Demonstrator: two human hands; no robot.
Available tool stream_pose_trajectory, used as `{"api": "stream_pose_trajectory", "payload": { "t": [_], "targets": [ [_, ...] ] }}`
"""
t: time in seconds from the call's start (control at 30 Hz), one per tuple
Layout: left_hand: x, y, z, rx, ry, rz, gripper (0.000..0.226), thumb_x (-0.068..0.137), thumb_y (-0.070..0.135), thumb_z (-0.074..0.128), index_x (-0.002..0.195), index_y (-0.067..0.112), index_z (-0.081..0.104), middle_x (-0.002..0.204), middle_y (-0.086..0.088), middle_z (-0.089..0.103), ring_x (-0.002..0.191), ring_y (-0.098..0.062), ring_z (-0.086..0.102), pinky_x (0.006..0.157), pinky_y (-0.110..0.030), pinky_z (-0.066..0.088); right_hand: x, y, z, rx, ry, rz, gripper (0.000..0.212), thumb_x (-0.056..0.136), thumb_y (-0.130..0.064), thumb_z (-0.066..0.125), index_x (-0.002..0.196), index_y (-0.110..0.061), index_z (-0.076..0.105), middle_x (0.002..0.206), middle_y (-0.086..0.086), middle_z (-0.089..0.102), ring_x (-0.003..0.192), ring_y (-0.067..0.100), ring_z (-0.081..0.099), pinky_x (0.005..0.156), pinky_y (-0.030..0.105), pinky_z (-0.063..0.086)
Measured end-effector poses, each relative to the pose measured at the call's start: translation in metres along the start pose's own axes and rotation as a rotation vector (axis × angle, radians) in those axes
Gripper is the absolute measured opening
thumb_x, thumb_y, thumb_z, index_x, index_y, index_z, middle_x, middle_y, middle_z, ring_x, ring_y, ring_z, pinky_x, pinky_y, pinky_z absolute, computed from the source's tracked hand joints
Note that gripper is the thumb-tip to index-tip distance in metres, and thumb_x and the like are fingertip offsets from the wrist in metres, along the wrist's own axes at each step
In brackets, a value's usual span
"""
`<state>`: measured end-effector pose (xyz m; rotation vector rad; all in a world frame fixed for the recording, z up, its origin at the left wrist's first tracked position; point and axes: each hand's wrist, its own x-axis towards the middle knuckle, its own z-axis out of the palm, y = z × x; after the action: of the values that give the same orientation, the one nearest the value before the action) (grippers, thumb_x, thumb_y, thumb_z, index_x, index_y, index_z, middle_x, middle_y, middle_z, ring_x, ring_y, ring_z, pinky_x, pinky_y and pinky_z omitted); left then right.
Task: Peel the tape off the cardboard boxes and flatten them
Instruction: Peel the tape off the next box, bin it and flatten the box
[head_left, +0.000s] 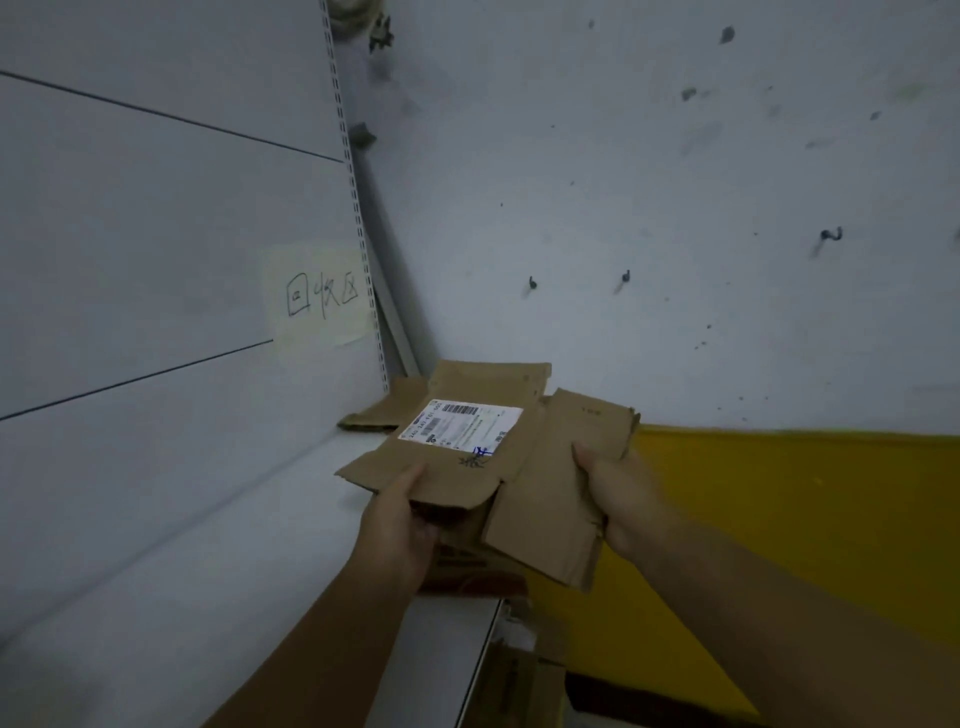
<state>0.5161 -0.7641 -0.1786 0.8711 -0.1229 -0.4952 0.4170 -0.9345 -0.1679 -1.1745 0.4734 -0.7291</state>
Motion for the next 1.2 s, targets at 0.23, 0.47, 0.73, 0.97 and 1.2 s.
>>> {"api": "stream_pose_trajectory", "payload": {
  "t": [0.23, 0.47, 0.73, 0.97, 1.2],
  "targets": [
    [0.056, -0.014, 0.034, -0.008, 0.090, -0.078, 0.035, 0.086, 0.016, 0.063, 0.120, 0.011, 0.057, 0.108, -0.018, 0.069, 0.095, -0.036, 0.068, 0.072, -0.049, 0.057, 0.077, -0.006, -0.006, 0.039, -0.101, -0.009, 0.013, 0.094, -0.017, 0.051, 0.099, -0.026, 0.059, 0.095, -0.002, 0.067, 0.087, 0.021, 0.065, 0.070, 0.036, 0.055],
    [0.081, 0.010, 0.047, 0.106, 0.317, 0.170, 0.020, 0.090, 0.002, 0.054, 0.107, 0.011, 0.058, 0.077, -0.008, 0.075, 0.068, -0.022, 0.073, 0.048, -0.031, 0.056, 0.156, -0.008, 0.002, -0.067, -0.374, 0.034, 0.034, 0.083, -0.026, 0.067, 0.114, -0.015, 0.056, 0.091, -0.002, 0.064, 0.081, 0.021, 0.063, 0.057, 0.030, 0.048],
    [0.101, 0.070, -0.004, 0.222, 0.419, 0.285, 0.027, 0.090, 0.001, 0.054, 0.114, 0.011, 0.058, 0.096, -0.009, 0.074, 0.081, -0.024, 0.072, 0.055, -0.033, 0.059, 0.239, -0.009, 0.082, -0.297, -0.678, 0.200, 0.052, 0.078, -0.046, 0.067, 0.115, -0.009, 0.062, 0.101, 0.010, 0.066, 0.091, 0.028, 0.062, 0.067, 0.034, 0.053],
    [0.147, 0.104, -0.057, 0.216, 0.482, 0.274, 0.035, 0.088, 0.003, 0.057, 0.122, 0.008, 0.055, 0.111, -0.016, 0.068, 0.097, -0.031, 0.066, 0.072, -0.044, 0.058, 0.267, 0.011, 0.174, -0.879, -0.870, -0.227, 0.060, 0.096, -0.054, 0.027, 0.130, -0.011, 0.051, 0.135, 0.013, 0.051, 0.111, 0.023, 0.053, 0.099, 0.031, 0.036],
    [0.184, 0.094, -0.105, 0.256, 0.604, 0.122, 0.034, 0.085, 0.005, 0.062, 0.118, 0.002, 0.058, 0.105, -0.021, 0.070, 0.094, -0.035, 0.068, 0.070, -0.044, 0.059, 0.295, 0.074, 0.208, -1.137, -0.946, -0.883, 0.055, 0.098, -0.040, 0.036, 0.146, -0.018, 0.023, 0.150, 0.009, 0.031, 0.136, 0.021, 0.030, 0.111, 0.028, 0.020]
  ]
}}
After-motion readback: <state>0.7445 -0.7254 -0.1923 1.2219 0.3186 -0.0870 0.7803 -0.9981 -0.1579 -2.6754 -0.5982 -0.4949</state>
